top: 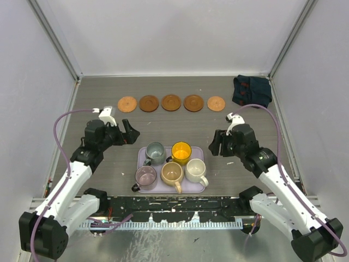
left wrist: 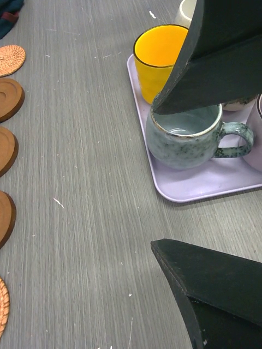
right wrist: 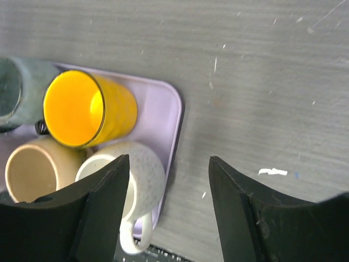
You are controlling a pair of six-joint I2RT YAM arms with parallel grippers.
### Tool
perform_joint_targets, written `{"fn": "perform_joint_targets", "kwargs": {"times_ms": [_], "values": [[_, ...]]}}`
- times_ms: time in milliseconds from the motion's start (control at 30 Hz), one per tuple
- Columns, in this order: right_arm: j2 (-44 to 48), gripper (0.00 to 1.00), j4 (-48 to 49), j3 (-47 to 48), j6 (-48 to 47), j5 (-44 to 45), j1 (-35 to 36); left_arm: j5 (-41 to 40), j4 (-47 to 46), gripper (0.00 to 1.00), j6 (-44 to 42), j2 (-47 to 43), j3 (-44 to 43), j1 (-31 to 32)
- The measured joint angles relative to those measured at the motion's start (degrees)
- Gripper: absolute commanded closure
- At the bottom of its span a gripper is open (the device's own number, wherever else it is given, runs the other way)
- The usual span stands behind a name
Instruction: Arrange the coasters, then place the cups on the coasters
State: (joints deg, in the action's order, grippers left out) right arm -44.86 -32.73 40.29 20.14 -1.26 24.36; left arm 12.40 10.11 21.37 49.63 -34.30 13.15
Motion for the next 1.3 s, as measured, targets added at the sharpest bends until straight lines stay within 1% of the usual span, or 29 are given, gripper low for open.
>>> {"fn": "perform_joint_targets", "kwargs": {"times_ms": [200, 400, 500, 633, 733, 867, 1000, 1133, 1300], "values": [[2.0, 0.36, -8.1, 1.6, 1.4, -2.1, 4.1, -1.1, 0.1, 0.02, 0.0, 0.0, 0.6, 1.0], [2.6, 0.33, -14.4, 1.7, 1.7, -5.1, 7.6, -2.0, 0.2, 0.02, 0.0, 0.1, 0.9, 1.5], [2.5, 0.32, -16.3, 1.7, 2.1, -5.5, 9.7, -2.3, 0.2, 0.02, 0.0, 0.6, 0.9, 1.6], [1.3, 0.31, -16.7, 1.7, 3.3, -5.2, 14.1, -2.7, 0.0, 0.02, 0.0, 1.6, 1.2, 1.9], [-0.3, 0.31, -16.6, 1.7, 4.9, -3.5, 18.9, -3.0, 0.0, 0.02, 0.0, 2.0, 1.5, 2.1], [-3.8, 0.3, -16.5, 1.7, 8.0, 1.2, 28.1, -3.2, 0.0, 0.02, 0.0, 2.6, 1.6, 2.1], [-6.7, 0.3, -16.2, 1.7, 10.8, 5.3, 34.2, -3.2, 0.0, 0.02, 0.0, 3.3, 1.6, 2.1], [-9.2, 0.3, -15.1, 0.9, 12.9, 7.8, 36.2, -3.2, -0.2, 0.02, 0.0, 3.7, 1.7, 2.2], [-11.6, 0.31, -14.2, -1.4, 14.7, 9.6, 36.7, -3.2, -0.5, 0.02, 0.0, 4.0, 2.1, 2.2]]}}
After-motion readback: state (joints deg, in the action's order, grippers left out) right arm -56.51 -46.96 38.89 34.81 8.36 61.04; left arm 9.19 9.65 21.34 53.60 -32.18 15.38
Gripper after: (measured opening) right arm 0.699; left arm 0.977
